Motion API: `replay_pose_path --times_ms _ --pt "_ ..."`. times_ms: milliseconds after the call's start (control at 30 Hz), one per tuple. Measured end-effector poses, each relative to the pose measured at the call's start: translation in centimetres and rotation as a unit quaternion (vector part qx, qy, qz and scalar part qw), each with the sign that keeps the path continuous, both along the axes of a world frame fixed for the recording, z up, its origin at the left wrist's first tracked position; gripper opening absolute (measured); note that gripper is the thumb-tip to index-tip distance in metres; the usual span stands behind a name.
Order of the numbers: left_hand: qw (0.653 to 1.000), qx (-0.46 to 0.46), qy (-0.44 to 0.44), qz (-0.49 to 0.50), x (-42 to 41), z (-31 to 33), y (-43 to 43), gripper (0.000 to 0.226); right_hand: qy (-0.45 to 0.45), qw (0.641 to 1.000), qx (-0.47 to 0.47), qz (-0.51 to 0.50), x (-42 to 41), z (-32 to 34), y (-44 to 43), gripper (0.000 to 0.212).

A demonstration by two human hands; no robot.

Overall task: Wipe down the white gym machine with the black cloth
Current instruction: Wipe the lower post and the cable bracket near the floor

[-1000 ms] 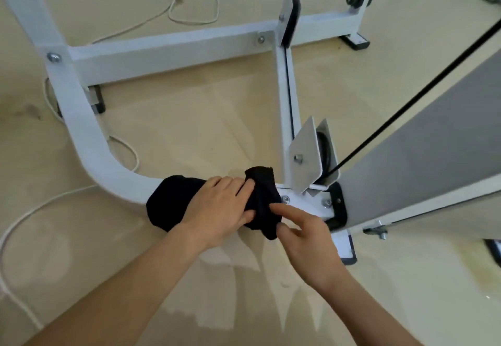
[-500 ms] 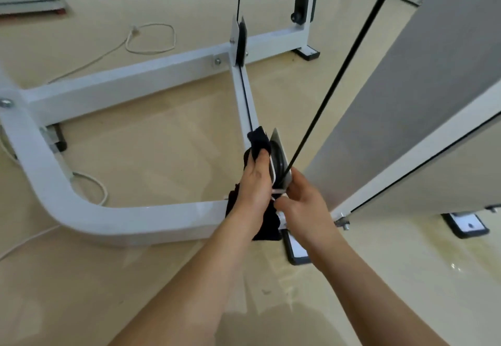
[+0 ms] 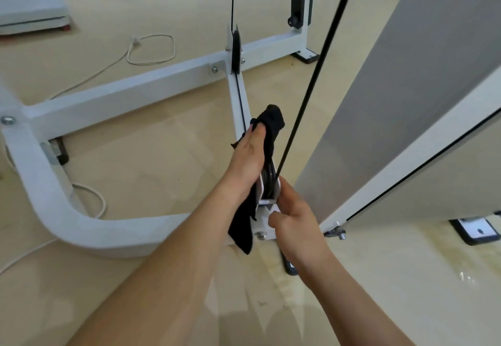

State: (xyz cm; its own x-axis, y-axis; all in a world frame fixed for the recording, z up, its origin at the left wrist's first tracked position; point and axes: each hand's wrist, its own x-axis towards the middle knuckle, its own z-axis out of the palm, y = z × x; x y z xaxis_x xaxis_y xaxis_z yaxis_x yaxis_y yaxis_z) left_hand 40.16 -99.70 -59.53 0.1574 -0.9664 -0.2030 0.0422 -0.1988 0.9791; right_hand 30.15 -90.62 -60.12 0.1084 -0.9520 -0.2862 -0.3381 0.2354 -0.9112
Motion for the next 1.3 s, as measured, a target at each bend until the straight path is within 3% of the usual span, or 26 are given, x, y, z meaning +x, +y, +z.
replay_pose_path --times_ms 133,333,533,667,800,900,1000,1067,1133,1200,1300 --pt "0.996 0.052 -0.041 -0.063 1.5 -0.2 -3.2 0.04 -0.026 1.0 0.011 0.003 -0.5 0.1 0.0 0.08" --pt "0.985 0.156 0.048 -0.049 2.2 -2.4 -3.6 0.033 -0.055 0.997 0.052 0.007 -0.6 0.2 0.3 0.08" --pt "0.989 0.139 0.013 -0.053 1.9 -1.3 -3.4 0.027 -0.094 0.993 0.065 -0.022 -0.2 1.6 0.7 0.076" --pt "0.976 0.083 -0.078 -0.187 1.3 4.4 -5.4 0.03 -0.095 0.991 0.052 -0.077 0.6 2.7 1.1 0.098" --pt "0.934 0.062 -0.172 -0.308 1.1 5.8 -5.0 0.037 -0.086 0.991 -0.043 -0.095 1.0 3.5 0.6 0.095" --pt "0.959 0.015 -0.096 -0.266 2.1 4.7 -4.8 0.031 -0.091 0.991 -0.027 -0.097 0.5 4.4 -1.8 0.07" --pt "0.99 -0.075 -0.118 -0.023 3.8 3.2 -4.0 0.012 -0.1 0.989 0.046 -0.096 0.6 4.5 -4.0 0.028" --pt "0.985 -0.072 -0.144 0.059 4.8 0.4 -1.3 0.007 -0.101 0.987 0.083 -0.095 1.1 4.1 -4.5 0.031" --pt "0.992 -0.04 -0.118 -0.021 4.6 -2.3 2.6 0.014 -0.101 0.986 0.094 -0.099 1.4 3.6 -4.9 0.046" --pt "0.994 -0.034 -0.04 -0.093 3.9 -3.9 4.5 0.038 -0.104 0.982 0.1 -0.12 1.8 3.7 -5.0 0.052" --pt "0.988 -0.063 -0.038 -0.138 2.9 -2.8 2.1 0.038 -0.093 0.983 0.105 -0.119 1.8 4.1 -3.9 0.051"
